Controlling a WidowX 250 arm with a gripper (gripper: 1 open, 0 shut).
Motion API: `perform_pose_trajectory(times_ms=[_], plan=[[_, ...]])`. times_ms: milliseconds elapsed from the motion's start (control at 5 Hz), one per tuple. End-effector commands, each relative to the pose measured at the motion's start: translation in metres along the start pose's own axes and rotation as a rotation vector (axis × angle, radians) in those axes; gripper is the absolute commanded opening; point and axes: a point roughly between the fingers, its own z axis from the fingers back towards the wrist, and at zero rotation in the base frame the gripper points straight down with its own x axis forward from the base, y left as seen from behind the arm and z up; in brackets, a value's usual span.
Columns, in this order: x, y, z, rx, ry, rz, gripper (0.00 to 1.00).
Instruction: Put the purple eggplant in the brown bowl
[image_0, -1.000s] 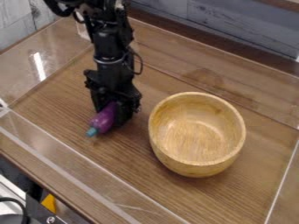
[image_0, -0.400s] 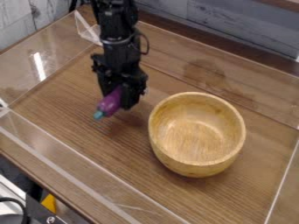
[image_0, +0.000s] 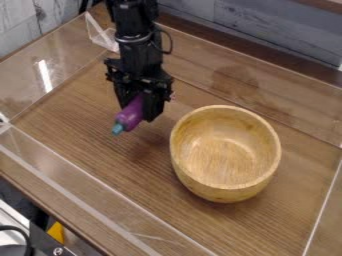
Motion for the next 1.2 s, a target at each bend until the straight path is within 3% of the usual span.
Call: perform_pose_trajectory(times_ms=[0, 200, 600, 800, 1000], plan=[[0.005, -0.019, 0.027, -0.004, -0.048, -0.047, 0.00], [0.006, -0.040, 0.036, -0.023, -0.042, -0.094, 0.00], [0.007, -0.110, 0.029, -0.034, -0.029, -0.151, 0.00], [0.006, -0.120, 0.031, -0.027, -0.020, -0.201, 0.00], [0.001, -0.113, 0.038, -0.020, -0.011, -0.228, 0.00]])
